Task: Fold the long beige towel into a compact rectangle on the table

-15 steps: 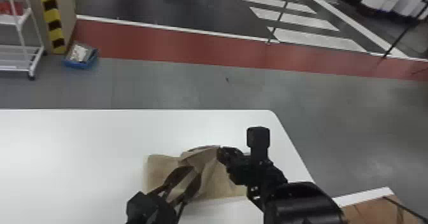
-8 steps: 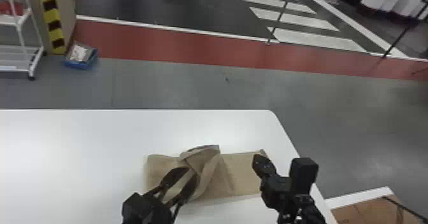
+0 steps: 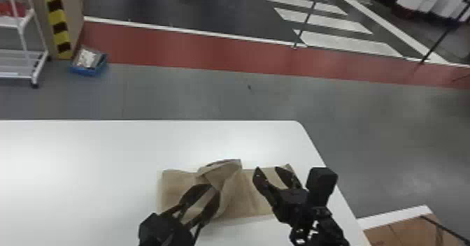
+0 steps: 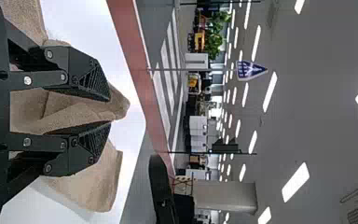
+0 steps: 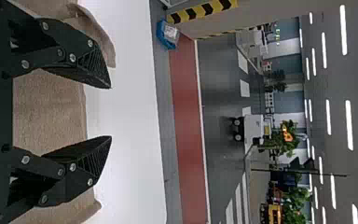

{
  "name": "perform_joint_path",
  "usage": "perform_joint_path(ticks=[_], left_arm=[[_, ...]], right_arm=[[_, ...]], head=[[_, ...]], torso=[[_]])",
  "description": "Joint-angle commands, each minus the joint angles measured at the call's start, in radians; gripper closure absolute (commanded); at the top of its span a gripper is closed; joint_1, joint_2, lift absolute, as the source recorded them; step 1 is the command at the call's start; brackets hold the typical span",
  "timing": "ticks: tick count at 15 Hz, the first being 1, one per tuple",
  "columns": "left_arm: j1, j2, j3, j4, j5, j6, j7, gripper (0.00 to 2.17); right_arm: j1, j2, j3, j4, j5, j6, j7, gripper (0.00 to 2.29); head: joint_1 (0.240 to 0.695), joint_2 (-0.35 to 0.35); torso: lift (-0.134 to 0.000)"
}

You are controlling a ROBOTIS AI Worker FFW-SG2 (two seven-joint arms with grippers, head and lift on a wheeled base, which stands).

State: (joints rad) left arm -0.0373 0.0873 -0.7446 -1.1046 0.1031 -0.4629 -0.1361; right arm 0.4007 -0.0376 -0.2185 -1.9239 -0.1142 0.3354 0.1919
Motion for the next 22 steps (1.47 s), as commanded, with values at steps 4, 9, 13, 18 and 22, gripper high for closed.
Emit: perform_joint_path(ticks=[4, 9, 13, 18, 22], left_arm=[[0.011, 0.008, 0.004, 0.002, 0.001, -0.022, 0.0, 0.84], [0.013, 0.008, 0.004, 0.002, 0.0, -0.022, 0.0, 0.84], [0.011, 0.005, 0.004, 0.005, 0.0, -0.022, 0.0, 0.84], [0.002, 0.002, 0.005, 0.029, 0.0, -0.022, -0.005, 0.84], [0.0, 0.003, 0.008, 0.035, 0.003, -0.038, -0.008, 0.84]], right_arm=[[-0.111, 0.001, 0.099, 0.1, 0.12, 0.075, -0.009, 0.43], [-0.192, -0.002, 0.108, 0.152, 0.186, 0.139, -0.008, 0.54], [-0.2, -0.011, 0.093, 0.172, 0.174, 0.173, 0.031, 1.25], [-0.089, -0.01, 0.057, 0.115, 0.137, 0.026, 0.032, 1.3], [-0.016, -0.007, 0.004, 0.074, 0.085, -0.035, 0.02, 1.3]], head=[[0.695, -0.35], [0.695, -0.35], [0.695, -0.35], [0.695, -0.35], [0.695, -0.35]], torso=[[0.0], [0.0], [0.0], [0.0], [0.0]])
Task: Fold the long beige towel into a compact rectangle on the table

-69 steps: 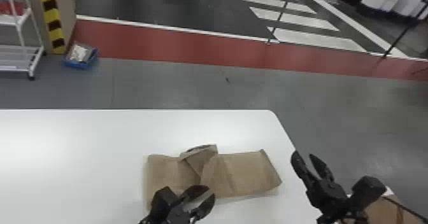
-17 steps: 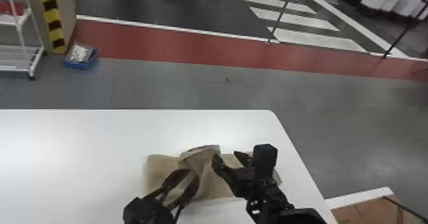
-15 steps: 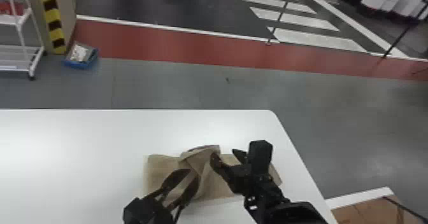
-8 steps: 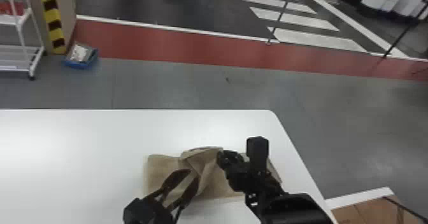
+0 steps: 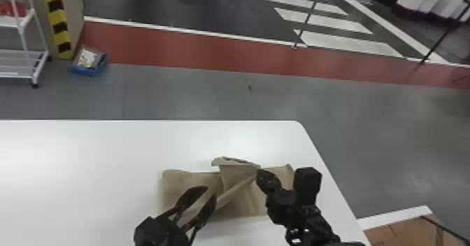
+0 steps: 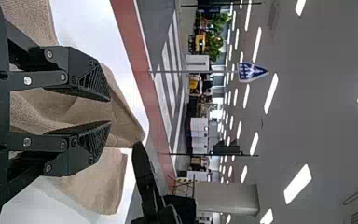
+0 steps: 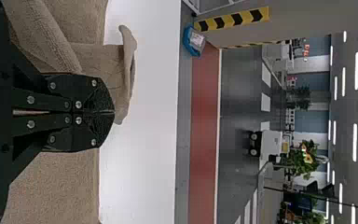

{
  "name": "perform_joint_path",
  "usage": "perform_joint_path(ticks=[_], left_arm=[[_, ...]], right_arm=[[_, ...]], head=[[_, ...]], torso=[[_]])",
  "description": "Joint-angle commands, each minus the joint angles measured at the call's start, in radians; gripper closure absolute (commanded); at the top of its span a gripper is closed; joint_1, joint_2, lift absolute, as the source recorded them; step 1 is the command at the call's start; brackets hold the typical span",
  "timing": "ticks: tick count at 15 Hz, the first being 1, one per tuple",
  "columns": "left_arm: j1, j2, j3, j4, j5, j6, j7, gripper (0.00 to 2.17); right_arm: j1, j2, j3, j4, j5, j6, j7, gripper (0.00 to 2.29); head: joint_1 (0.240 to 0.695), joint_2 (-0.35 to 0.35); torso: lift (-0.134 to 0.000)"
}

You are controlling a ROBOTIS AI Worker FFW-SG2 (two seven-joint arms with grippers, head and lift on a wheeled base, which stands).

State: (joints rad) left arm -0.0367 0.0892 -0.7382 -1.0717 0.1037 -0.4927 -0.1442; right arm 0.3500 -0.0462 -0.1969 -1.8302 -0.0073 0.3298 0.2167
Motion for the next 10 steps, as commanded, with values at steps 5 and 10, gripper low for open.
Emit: perform_joint_path(ticks=[5, 10], left_arm=[[0.0, 0.006, 0.017, 0.016, 0.001, -0.026, -0.008, 0.84], [0.001, 0.007, 0.023, 0.018, 0.001, -0.045, -0.009, 0.84]], right_arm=[[0.127, 0.009, -0.036, 0.043, -0.025, -0.131, -0.094, 1.29], [0.136, 0.019, 0.01, 0.095, -0.025, -0.039, -0.214, 0.55]], head=[[0.695, -0.35], [0.695, -0.35]], torso=[[0.0], [0.0]])
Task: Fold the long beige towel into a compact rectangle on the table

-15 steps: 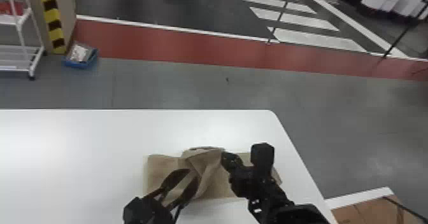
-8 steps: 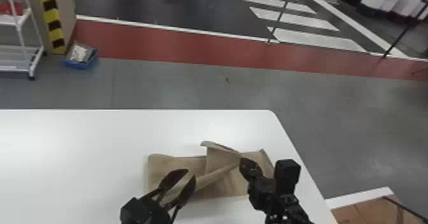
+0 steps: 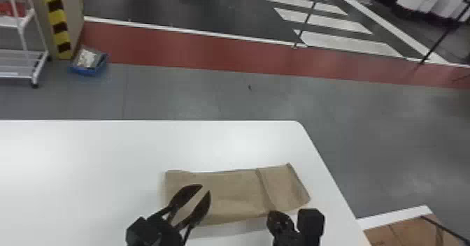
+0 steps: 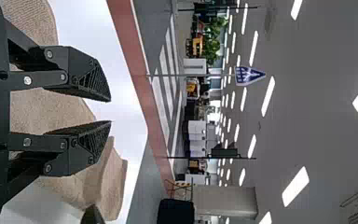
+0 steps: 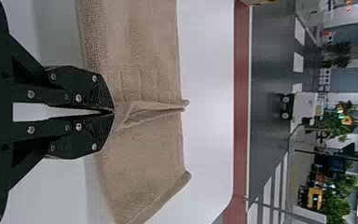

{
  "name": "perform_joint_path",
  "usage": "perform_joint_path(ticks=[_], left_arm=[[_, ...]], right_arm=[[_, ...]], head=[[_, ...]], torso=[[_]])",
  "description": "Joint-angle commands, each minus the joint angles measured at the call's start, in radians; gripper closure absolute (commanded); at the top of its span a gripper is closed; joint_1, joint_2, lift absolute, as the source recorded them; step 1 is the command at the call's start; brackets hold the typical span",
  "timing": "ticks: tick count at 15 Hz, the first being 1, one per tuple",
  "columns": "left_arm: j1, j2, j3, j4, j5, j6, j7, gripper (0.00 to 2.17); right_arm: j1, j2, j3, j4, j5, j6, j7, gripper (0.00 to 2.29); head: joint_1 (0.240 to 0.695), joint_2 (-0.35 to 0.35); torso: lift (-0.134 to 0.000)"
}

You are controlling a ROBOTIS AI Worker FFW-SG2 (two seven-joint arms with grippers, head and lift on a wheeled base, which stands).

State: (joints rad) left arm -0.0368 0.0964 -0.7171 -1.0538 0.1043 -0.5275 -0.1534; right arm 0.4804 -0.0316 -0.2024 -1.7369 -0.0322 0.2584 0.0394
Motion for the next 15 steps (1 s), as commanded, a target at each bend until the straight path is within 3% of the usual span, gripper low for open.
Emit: perform_joint_path(ticks=[1, 2, 4, 6, 8, 9, 11, 12, 14, 15], left_arm=[[0.002, 0.0, 0.002, 0.0, 0.0, -0.013, 0.0, 0.84], [0.003, 0.003, 0.004, 0.0, 0.0, -0.019, 0.0, 0.84], [0.006, 0.005, 0.005, 0.0, 0.0, -0.022, 0.002, 0.84], [0.009, 0.006, 0.005, 0.0, 0.0, -0.035, 0.002, 0.84], [0.011, 0.006, 0.005, 0.0, -0.001, -0.035, 0.003, 0.84], [0.014, 0.006, 0.005, 0.0, -0.001, -0.038, 0.003, 0.84], [0.02, 0.008, 0.005, 0.0, -0.003, -0.044, 0.003, 0.84], [0.02, 0.011, 0.005, 0.0, -0.003, -0.044, 0.006, 0.84], [0.021, 0.011, 0.005, -0.002, -0.001, -0.044, 0.008, 0.84], [0.021, 0.011, 0.005, -0.003, -0.003, -0.044, 0.009, 0.84]], right_arm=[[0.012, 0.004, 0.017, 0.0, -0.005, 0.011, -0.065, 0.18], [0.024, 0.002, 0.015, -0.009, -0.028, -0.057, -0.065, 0.02], [0.055, 0.002, 0.006, -0.062, -0.064, -0.164, -0.065, 0.02], [0.029, -0.008, -0.011, -0.105, -0.115, -0.057, -0.05, 0.04], [-0.045, -0.016, -0.022, -0.136, -0.091, 0.152, -0.026, 0.14], [-0.098, -0.019, -0.034, -0.141, -0.048, 0.302, 0.028, 0.17], [-0.229, -0.021, -0.094, -0.118, 0.08, 0.545, 0.257, 0.18], [-0.298, -0.036, -0.107, -0.092, 0.146, 0.67, 0.35, 0.18], [-0.368, -0.067, -0.115, -0.032, 0.221, 0.707, 0.45, 0.18], [-0.378, -0.083, -0.115, -0.01, 0.218, 0.701, 0.456, 0.18]], head=[[0.695, -0.35], [0.695, -0.35], [0.695, -0.35], [0.695, -0.35], [0.695, -0.35], [0.695, -0.35], [0.695, -0.35], [0.695, -0.35], [0.695, -0.35], [0.695, -0.35]], torso=[[0.0], [0.0], [0.0], [0.0], [0.0], [0.0], [0.0], [0.0], [0.0], [0.0]])
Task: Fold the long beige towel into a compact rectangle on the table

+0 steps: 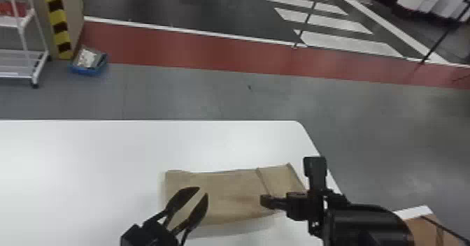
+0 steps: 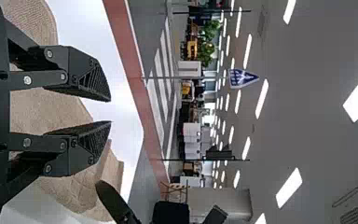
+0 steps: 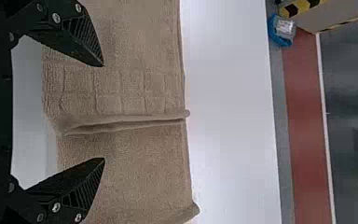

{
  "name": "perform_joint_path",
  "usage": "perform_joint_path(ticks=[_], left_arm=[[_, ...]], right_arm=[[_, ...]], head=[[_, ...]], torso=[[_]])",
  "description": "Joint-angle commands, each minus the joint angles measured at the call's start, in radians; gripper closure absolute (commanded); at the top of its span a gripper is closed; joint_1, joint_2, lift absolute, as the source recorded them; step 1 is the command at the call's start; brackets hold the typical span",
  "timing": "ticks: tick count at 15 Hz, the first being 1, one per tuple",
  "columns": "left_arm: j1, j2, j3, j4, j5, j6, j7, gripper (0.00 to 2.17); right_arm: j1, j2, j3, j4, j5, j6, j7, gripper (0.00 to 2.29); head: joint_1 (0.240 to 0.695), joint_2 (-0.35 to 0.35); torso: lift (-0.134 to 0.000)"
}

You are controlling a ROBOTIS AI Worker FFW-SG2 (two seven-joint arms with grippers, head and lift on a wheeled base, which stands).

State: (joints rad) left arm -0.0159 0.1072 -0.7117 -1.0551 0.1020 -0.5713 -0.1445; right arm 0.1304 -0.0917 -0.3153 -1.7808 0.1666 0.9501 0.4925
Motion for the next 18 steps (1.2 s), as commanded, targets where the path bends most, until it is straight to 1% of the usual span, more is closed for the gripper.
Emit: perform_joint_path(ticks=[1, 2, 3, 5, 6, 7, 9, 13, 18], left_arm=[[0.001, 0.0, 0.0, -0.002, -0.001, 0.0, 0.0, 0.84], [-0.001, 0.0, 0.0, -0.002, -0.001, 0.0, 0.0, 0.84], [-0.001, 0.0, 0.0, -0.002, -0.004, 0.0, 0.0, 0.84], [-0.001, 0.0, 0.002, -0.002, -0.004, 0.0, 0.0, 0.84], [-0.001, 0.002, 0.002, -0.002, -0.004, 0.0, -0.001, 0.84], [-0.001, 0.002, 0.002, 0.0, -0.004, 0.0, -0.003, 0.84], [-0.001, 0.006, 0.002, 0.0, -0.004, 0.0, -0.004, 0.84], [-0.001, 0.009, 0.011, 0.0, -0.004, 0.0, -0.009, 0.84], [-0.009, 0.009, 0.021, 0.006, -0.001, 0.003, -0.021, 0.84]], right_arm=[[-0.031, -0.028, -0.007, 0.04, 0.008, -0.012, 0.003, 0.18], [-0.034, -0.028, -0.024, 0.043, -0.006, -0.046, 0.001, 0.18], [-0.046, -0.028, -0.03, 0.057, -0.006, -0.049, 0.0, 0.19], [-0.089, -0.034, -0.027, 0.113, 0.036, -0.049, 0.001, 0.21], [-0.106, -0.039, -0.022, 0.136, 0.048, -0.052, 0.001, 0.28], [-0.126, -0.042, -0.007, 0.161, 0.065, -0.052, 0.0, 0.32], [-0.157, -0.04, 0.025, 0.201, 0.094, -0.055, -0.005, 0.32], [-0.19, -0.037, 0.073, 0.248, 0.105, -0.049, -0.018, 0.32], [-0.203, -0.037, 0.082, 0.282, 0.116, -0.021, -0.018, 0.35]], head=[[0.695, -0.35], [0.695, -0.35], [0.695, -0.35], [0.695, -0.35], [0.695, -0.35], [0.695, -0.35], [0.695, -0.35], [0.695, -0.35], [0.695, -0.35]], torso=[[0.0], [0.0], [0.0], [0.0], [0.0], [0.0], [0.0], [0.0], [0.0]])
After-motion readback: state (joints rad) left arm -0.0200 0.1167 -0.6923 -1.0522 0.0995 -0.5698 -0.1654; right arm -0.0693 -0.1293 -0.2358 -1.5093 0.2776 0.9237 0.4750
